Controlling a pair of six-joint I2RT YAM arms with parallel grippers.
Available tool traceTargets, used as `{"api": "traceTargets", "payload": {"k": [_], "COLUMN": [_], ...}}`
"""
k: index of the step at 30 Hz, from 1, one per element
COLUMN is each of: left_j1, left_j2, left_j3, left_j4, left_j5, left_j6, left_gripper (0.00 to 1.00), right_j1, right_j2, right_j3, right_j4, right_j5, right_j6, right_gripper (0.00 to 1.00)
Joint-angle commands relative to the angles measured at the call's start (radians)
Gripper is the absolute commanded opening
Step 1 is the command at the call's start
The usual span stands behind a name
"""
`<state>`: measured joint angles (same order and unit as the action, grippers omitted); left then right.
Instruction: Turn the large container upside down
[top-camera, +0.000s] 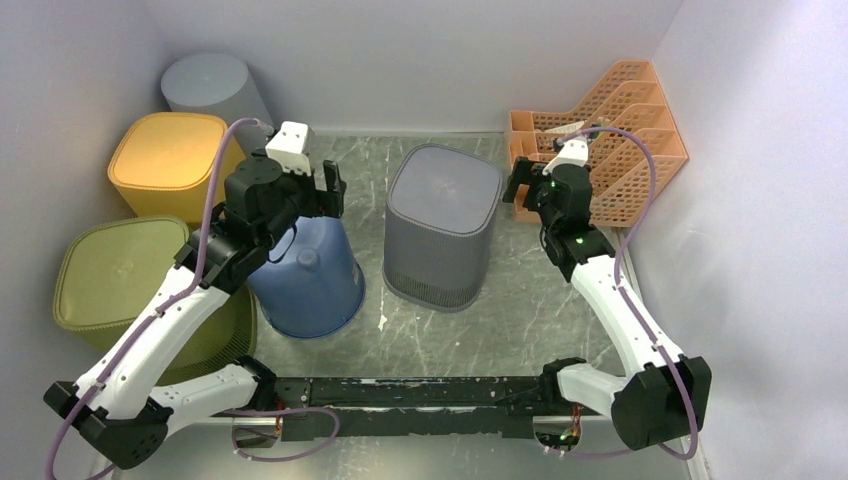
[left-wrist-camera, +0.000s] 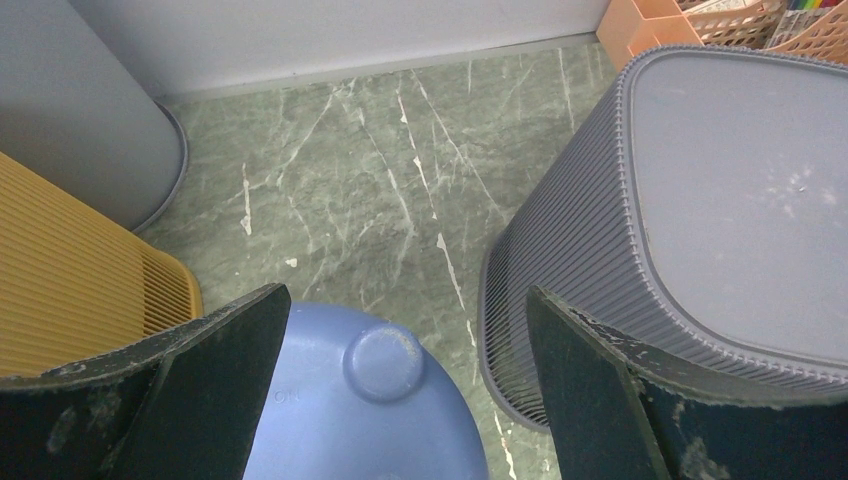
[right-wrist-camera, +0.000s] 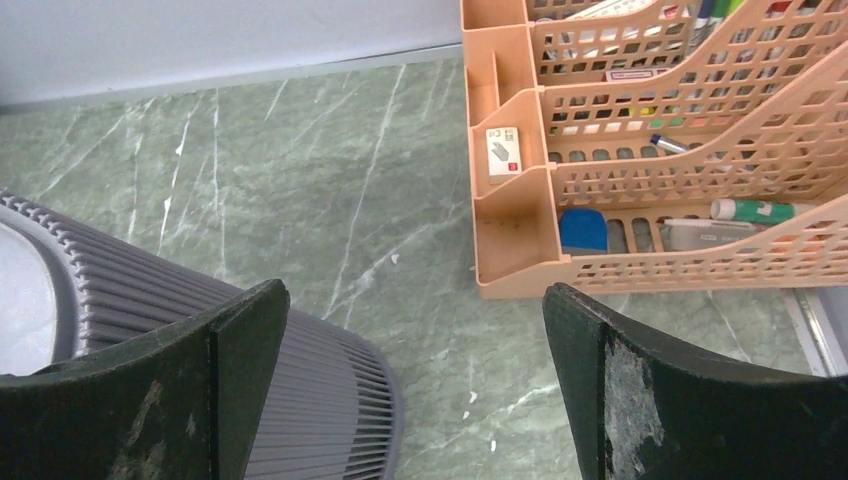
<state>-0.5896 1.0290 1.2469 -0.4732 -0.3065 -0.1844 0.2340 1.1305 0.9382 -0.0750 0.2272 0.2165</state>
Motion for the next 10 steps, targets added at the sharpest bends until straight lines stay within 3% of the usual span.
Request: {"api": "traceTargets", "payload": {"k": [1,10], "left_j1": [0.004,0.004], "left_j2": [0.018,0.017], "left_j3": [-0.001,-0.008], "left_j4": [0.044,0.050], "left_j5": [0.026,0.021], "left_j6": [-0.007,0.000], "left_gripper": [1.00,1.00], "right_j1": [0.017,0.033], "right_j2": [-0.009,0.013], "right_j3": [0.026,0.057], "right_j4": [-0.029,-0.087], "right_j5": [0.081,0.174], "right_j6": [0.003,-0.027], "right_gripper": [1.00,1.00]}}
